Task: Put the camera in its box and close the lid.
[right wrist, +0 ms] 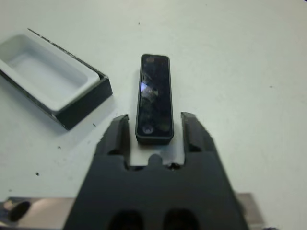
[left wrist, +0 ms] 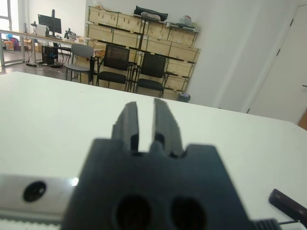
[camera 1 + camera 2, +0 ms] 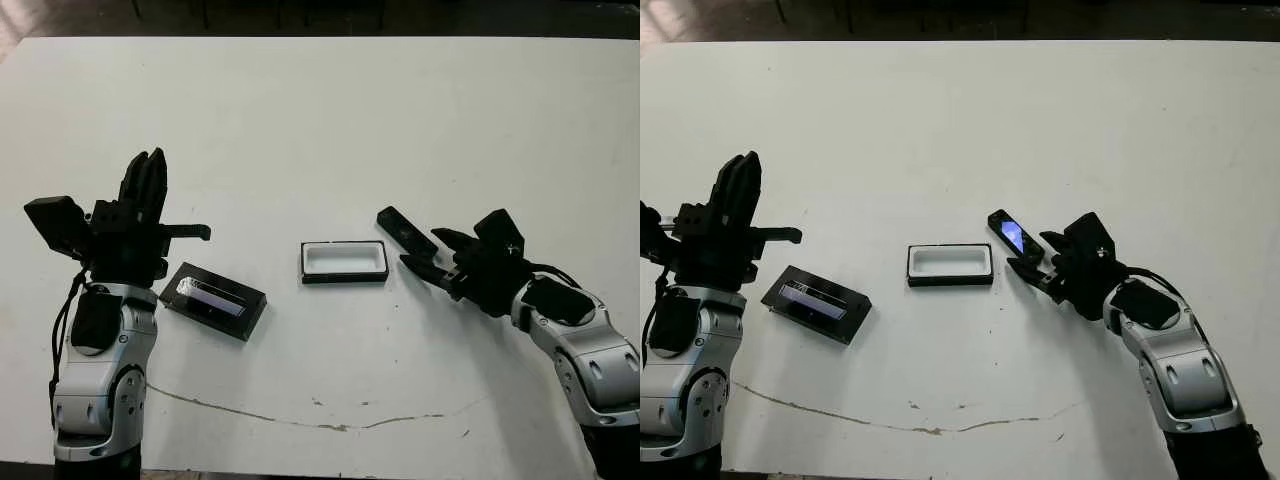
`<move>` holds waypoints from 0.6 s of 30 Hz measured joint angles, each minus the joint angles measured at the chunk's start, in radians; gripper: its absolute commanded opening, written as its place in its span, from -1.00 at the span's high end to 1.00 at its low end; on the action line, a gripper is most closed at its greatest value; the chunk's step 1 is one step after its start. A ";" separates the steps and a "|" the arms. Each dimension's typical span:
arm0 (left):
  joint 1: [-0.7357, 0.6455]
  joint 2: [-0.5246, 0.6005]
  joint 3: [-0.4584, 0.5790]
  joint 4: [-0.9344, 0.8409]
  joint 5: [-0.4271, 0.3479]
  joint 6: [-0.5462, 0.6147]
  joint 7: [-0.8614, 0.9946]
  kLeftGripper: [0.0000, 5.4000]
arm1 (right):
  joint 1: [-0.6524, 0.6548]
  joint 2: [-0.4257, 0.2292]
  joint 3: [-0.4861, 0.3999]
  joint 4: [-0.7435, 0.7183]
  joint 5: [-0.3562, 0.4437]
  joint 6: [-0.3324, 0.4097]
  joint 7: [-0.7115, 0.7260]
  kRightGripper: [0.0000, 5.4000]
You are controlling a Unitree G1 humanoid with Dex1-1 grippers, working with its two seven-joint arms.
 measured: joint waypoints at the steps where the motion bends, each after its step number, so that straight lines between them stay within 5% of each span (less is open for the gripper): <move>1: 0.000 0.000 0.000 0.000 0.000 0.000 0.000 1.00 | 0.006 0.000 0.003 0.000 -0.008 -0.004 -0.006 0.64; 6: 0.000 0.000 -0.002 0.000 0.002 0.000 0.000 1.00 | 0.014 0.001 0.009 0.004 -0.031 -0.051 -0.021 0.98; 13: 0.000 0.001 -0.002 0.001 0.002 0.000 0.000 1.00 | 0.014 0.000 0.026 -0.013 -0.071 -0.046 -0.044 1.00; 18: 0.000 0.001 -0.002 0.001 0.002 0.000 0.000 1.00 | 0.016 0.020 -0.014 -0.003 -0.013 -0.038 -0.034 1.00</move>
